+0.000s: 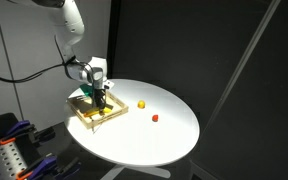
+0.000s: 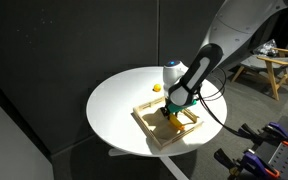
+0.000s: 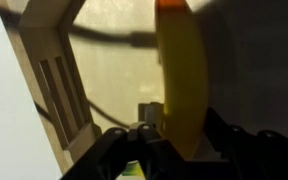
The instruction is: Remove the banana from the box
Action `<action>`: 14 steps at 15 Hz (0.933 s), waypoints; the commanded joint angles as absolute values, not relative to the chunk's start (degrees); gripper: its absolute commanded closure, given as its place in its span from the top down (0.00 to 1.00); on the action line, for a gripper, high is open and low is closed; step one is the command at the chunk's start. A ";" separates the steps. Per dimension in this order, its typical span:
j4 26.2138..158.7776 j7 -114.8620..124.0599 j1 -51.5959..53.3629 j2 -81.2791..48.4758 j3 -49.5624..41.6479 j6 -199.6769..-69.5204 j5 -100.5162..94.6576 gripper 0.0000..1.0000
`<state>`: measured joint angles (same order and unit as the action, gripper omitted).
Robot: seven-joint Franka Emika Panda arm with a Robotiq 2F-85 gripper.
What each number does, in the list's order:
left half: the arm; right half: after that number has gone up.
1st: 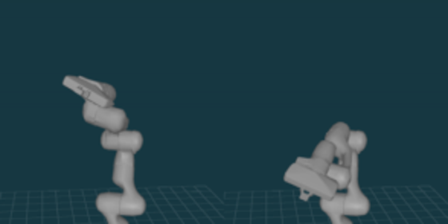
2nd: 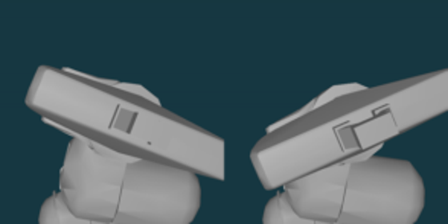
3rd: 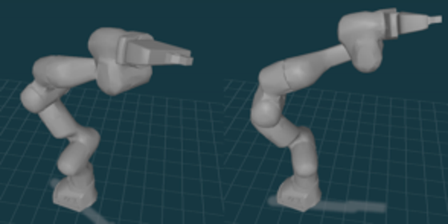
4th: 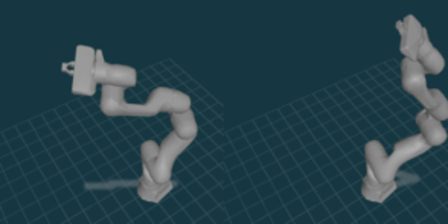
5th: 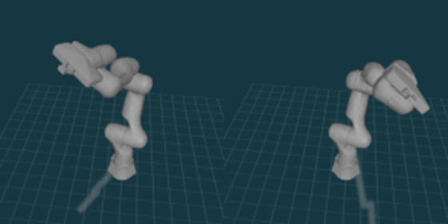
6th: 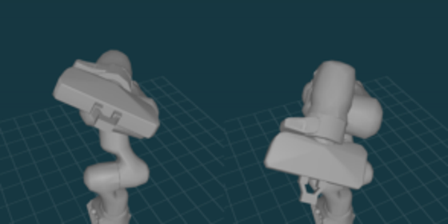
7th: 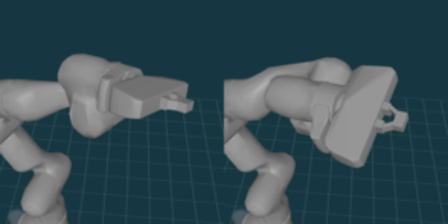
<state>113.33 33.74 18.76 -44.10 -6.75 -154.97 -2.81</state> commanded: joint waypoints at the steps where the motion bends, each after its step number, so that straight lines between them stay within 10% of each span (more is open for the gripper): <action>1: 113.10 31.49 18.88 -42.61 -6.97 -152.45 -2.58 0.23; 14: 115.34 25.52 18.22 -34.73 -6.23 -144.22 -5.54 0.16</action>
